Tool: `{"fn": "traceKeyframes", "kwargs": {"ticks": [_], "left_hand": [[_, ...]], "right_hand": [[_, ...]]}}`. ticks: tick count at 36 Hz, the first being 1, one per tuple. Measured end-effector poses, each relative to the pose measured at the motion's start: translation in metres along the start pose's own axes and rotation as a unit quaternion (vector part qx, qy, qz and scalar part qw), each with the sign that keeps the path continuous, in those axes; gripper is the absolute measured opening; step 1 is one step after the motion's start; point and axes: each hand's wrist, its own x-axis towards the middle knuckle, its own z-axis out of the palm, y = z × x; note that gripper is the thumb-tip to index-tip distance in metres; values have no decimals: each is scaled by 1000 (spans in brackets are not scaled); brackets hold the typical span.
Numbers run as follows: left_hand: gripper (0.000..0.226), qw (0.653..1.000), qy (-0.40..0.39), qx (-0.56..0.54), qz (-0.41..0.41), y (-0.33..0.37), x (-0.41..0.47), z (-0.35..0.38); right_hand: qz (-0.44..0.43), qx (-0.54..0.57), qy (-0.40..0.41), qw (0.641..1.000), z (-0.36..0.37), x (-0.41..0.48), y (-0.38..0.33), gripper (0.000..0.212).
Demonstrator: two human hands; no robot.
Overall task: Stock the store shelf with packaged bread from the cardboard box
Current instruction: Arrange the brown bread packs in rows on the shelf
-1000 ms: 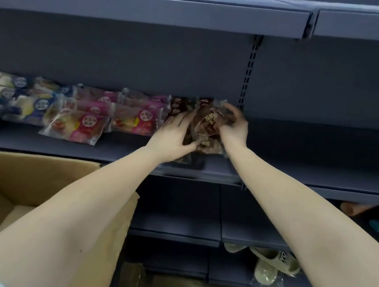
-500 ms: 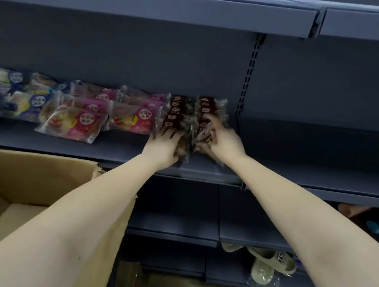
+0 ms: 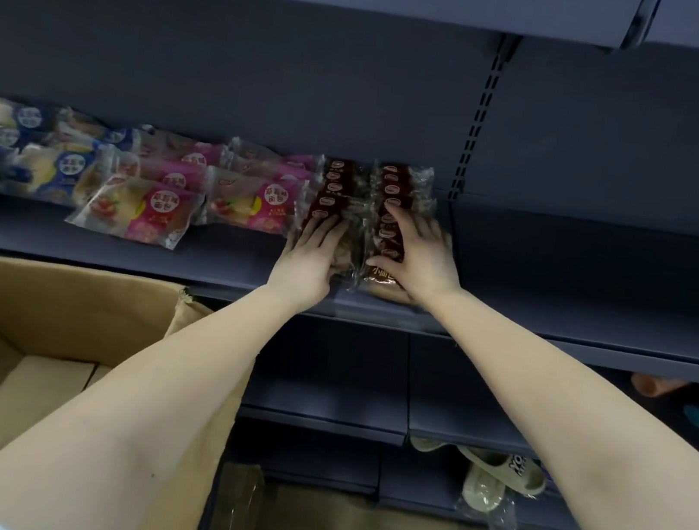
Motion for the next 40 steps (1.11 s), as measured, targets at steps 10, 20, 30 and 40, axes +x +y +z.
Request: {"fn": "traceKeyframes", "kwargs": {"ticks": [10, 20, 30, 40], "left_hand": [[77, 999, 29, -13, 23, -17, -12, 0], [86, 998, 40, -2, 37, -15, -17, -3], [87, 995, 41, 21, 89, 7, -8, -4], [88, 997, 15, 16, 69, 35, -2, 9]], "right_hand": [[-15, 28, -6, 999, 5, 4, 10, 87], [-34, 29, 14, 999, 1, -1, 10, 76], [54, 60, 101, 992, -10, -23, 21, 64], [55, 124, 13, 991, -11, -53, 36, 57]]}}
